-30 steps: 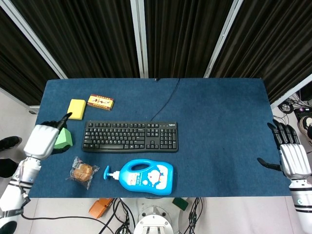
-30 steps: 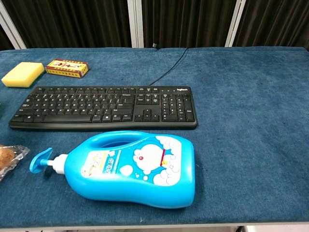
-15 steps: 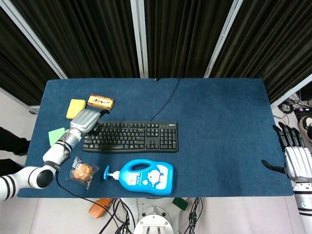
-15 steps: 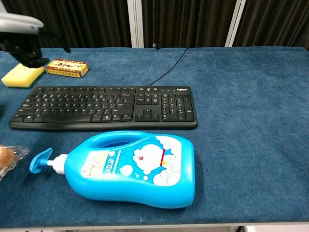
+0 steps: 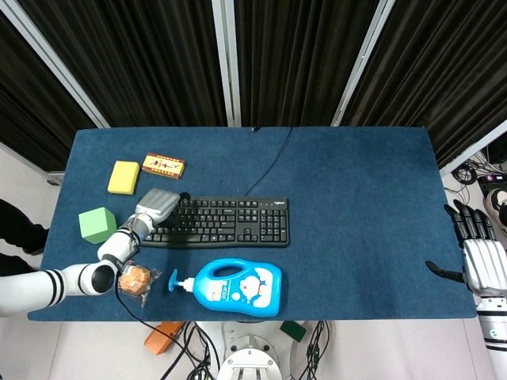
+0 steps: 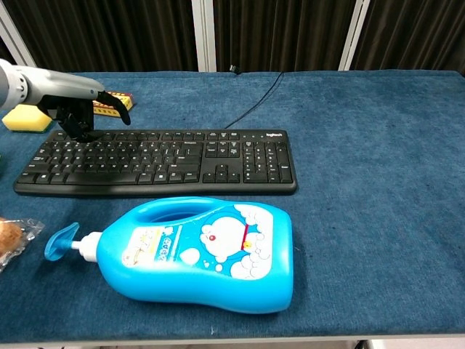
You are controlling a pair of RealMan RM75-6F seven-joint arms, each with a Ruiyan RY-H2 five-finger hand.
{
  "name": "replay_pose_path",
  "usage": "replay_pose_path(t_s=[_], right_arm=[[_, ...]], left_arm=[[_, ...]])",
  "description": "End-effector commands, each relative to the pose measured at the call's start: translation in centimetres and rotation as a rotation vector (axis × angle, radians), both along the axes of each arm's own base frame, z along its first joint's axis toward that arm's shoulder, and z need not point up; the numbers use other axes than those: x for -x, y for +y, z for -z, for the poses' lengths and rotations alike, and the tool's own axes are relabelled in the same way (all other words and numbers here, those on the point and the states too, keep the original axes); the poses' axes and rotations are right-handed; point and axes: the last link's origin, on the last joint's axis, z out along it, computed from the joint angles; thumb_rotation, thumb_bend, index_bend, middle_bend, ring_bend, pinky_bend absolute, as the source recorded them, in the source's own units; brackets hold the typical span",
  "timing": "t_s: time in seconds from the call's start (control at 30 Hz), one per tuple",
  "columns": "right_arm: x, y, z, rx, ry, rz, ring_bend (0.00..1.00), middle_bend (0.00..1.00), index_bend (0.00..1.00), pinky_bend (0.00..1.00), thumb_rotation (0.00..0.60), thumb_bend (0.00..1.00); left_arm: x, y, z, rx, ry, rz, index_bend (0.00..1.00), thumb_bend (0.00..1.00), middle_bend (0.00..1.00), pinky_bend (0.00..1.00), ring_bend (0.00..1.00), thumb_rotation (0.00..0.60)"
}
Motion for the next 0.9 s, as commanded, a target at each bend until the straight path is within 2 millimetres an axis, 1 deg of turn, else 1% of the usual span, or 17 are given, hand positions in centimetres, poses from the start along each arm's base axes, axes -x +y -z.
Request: replay_pose_path(t_s=[0.03,0.7,0.8,0.9], right_arm=[[0.0,0.0,0.0,0.0,-0.001,0.001,0.0,0.0,0.0,0.0,0.6,0.15],[0.4,0.1,0.0,0.001,0.0,0.016,0.0,0.0,0.0,0.0,0.6,0.15],[0.4,0.1,0.0,0.001,-0.001,0.016,0.0,0.0,0.0,0.0,0.6,0.15],[0.4,0.1,0.0,0.004,-0.001,0.016,0.0,0.0,0.0,0.0,0.6,0.15]], left_arm=[[0.1,-0.1,0.3,0.003,0.006,-0.002,0.2,0.56,0.92,0.99,1.0,0.6],[0.5,-0.2,1.7,0.03,0.044,-0.016,0.2,0.56,0.92,0.99,1.0,0.6],[0.4,-0.2,1.6,0.025,0.047,-0.01,0.2,0.56,0.92,0.99,1.0,0.6],[-0.1,-0.2,0.8,-0.006,0.035,0.008,0.2,0.56,0.92,0.99,1.0,0.6]])
